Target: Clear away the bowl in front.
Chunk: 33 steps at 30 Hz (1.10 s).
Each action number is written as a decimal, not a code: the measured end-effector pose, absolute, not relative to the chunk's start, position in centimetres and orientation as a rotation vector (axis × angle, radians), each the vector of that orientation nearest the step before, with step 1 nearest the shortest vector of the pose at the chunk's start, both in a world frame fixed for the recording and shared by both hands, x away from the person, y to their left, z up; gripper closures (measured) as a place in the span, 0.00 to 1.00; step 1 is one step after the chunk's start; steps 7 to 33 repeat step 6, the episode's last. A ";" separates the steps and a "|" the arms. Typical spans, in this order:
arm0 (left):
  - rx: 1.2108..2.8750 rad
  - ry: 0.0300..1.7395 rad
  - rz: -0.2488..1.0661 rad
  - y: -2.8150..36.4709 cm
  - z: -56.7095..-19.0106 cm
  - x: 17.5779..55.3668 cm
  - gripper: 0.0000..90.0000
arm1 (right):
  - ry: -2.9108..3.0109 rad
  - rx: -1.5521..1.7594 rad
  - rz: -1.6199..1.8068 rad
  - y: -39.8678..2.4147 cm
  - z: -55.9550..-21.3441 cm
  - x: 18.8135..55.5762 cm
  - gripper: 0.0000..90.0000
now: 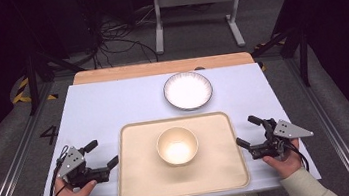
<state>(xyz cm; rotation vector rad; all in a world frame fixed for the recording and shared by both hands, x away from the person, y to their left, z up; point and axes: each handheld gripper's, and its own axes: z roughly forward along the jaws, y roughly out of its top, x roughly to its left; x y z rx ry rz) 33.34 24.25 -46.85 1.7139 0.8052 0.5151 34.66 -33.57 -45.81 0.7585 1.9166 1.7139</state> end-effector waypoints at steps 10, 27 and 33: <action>1.729 0.812 0.514 24.1 -46.8 33.5 0.08 | 1.923 0.768 1.698 -33.5 -45.8 34.7 0.03; 1.729 0.812 0.514 24.1 -46.8 33.5 0.08 | 1.923 0.768 1.698 -33.5 -45.8 34.7 0.03; 1.729 0.812 0.514 24.1 -46.8 33.5 0.08 | 1.923 0.768 1.698 -33.5 -45.8 34.7 0.03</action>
